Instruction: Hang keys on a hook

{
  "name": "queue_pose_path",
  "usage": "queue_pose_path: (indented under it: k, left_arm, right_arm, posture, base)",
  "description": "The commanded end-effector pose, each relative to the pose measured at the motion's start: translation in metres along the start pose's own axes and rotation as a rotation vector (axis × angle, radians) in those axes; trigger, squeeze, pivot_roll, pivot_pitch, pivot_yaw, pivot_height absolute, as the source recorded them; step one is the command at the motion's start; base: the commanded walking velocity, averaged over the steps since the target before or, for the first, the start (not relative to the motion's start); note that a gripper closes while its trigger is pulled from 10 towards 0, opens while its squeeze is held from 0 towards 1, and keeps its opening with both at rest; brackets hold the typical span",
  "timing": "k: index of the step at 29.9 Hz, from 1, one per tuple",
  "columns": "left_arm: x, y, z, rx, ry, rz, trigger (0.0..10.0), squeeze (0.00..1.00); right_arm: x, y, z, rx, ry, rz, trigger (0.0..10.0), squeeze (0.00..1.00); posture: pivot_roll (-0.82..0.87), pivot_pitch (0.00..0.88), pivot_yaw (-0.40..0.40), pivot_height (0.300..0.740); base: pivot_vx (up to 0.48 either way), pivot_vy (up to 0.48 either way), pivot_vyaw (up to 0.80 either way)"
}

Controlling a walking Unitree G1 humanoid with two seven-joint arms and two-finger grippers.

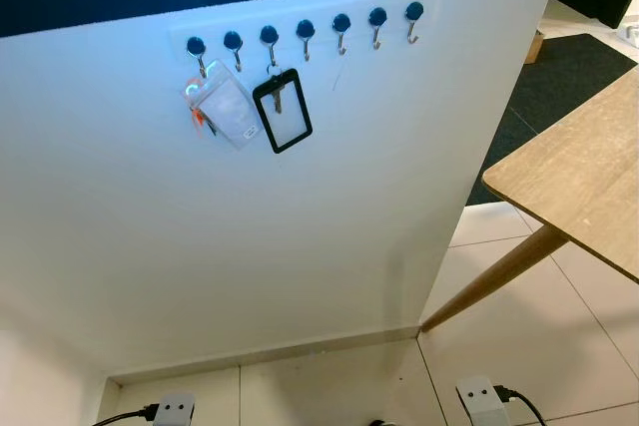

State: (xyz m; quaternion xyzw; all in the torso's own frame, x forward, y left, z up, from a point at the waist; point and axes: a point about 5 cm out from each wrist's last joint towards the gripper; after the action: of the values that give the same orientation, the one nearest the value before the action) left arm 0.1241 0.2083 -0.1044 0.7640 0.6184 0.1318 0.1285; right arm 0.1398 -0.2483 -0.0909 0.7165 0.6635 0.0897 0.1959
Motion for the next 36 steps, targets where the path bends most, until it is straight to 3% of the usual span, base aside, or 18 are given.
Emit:
queue_pose_path:
  k: [1,30,36]
  left_arm:
    - [-0.0007,-0.0072,-0.0007,0.025,-0.004,0.004,10.0,0.0]
    - [-0.0085,-0.0091,0.0004,0.032,-0.028,0.032,10.0,0.0]
    - [-0.0077,-0.0082,0.0003,0.03,-0.026,0.037,10.0,0.0]
  right_arm:
    - [0.0033,-0.0027,0.0002,0.01,0.01,0.008,10.0,0.0]
    - [0.0054,-0.0079,0.0,0.021,0.014,0.023,10.0,0.0]
    - [0.0072,-0.009,0.0001,0.038,0.031,0.052,10.0,0.0]
  posture:
    - [-0.12,0.078,0.075,0.74]
    - [-0.12,0.084,0.091,0.74]
    - [-0.12,0.081,0.092,0.74]
  base:
    - [-0.401,0.0,0.0]
    - [-0.42,0.0,0.0]
    - [0.0,0.0,-0.67]
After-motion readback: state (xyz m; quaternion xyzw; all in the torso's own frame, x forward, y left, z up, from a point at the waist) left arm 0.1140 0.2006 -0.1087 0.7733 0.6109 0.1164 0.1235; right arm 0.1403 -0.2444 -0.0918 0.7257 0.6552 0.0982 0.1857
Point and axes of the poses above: a point about 5 cm out from each wrist's last joint towards the gripper, its own z axis pointing out of the wrist towards the gripper, its own y axis along the axis of the wrist's last joint, x = y × z, and after that the axes turned 13 degrees about z, right-handed
